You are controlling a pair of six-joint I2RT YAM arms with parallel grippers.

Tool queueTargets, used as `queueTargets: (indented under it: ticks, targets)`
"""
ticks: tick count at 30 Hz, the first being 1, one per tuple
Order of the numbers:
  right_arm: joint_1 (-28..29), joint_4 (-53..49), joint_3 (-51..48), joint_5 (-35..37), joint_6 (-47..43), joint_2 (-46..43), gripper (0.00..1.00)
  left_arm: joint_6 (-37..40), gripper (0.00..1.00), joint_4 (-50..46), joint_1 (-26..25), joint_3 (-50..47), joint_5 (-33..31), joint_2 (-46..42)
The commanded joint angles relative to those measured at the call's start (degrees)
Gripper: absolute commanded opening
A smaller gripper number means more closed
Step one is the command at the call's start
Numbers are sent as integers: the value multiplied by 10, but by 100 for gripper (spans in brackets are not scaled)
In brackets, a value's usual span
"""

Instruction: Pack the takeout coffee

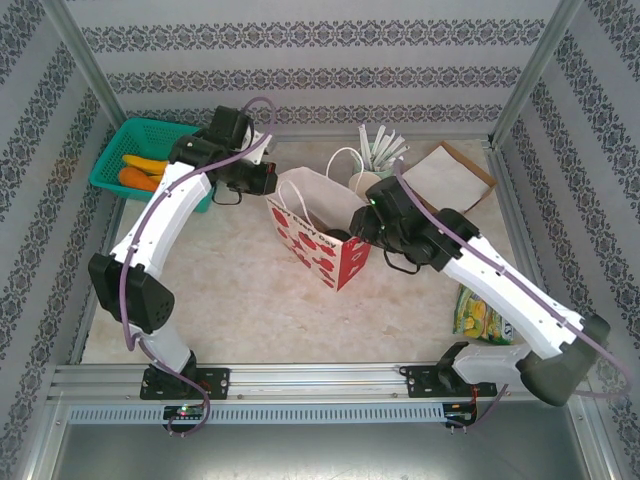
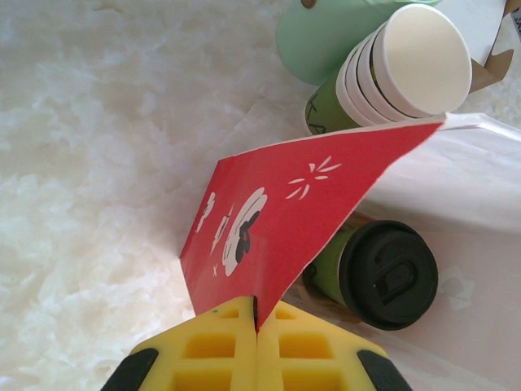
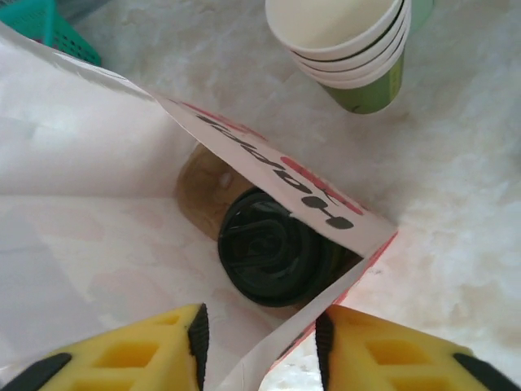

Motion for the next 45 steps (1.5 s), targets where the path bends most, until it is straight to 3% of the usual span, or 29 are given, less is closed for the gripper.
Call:
queueTargets:
  ticks: [1,11,21,32,40,45]
  targets:
    - [-4,-68,60,0,-23,33,32,-58,0,12,-1,-20,3,-43]
    - [-17,-166,215,-55,-177,146,0,-199,8,54,-1,-154,-1,-165]
    - [-38,-244,358,-111,-310,261,0,-217,13,18,-1,-192,-9,-231]
    - [-68,-297,482,-104,-361,346,0,-289,10,75,-2,-281,81,-276]
    - [-76,-306,503,-105,-364,371,0,-273,18,70,-3,-283,42,-265]
    - [-76,-308,504,-95,-359,364,10,-245,28,44,-1,-259,2,-242]
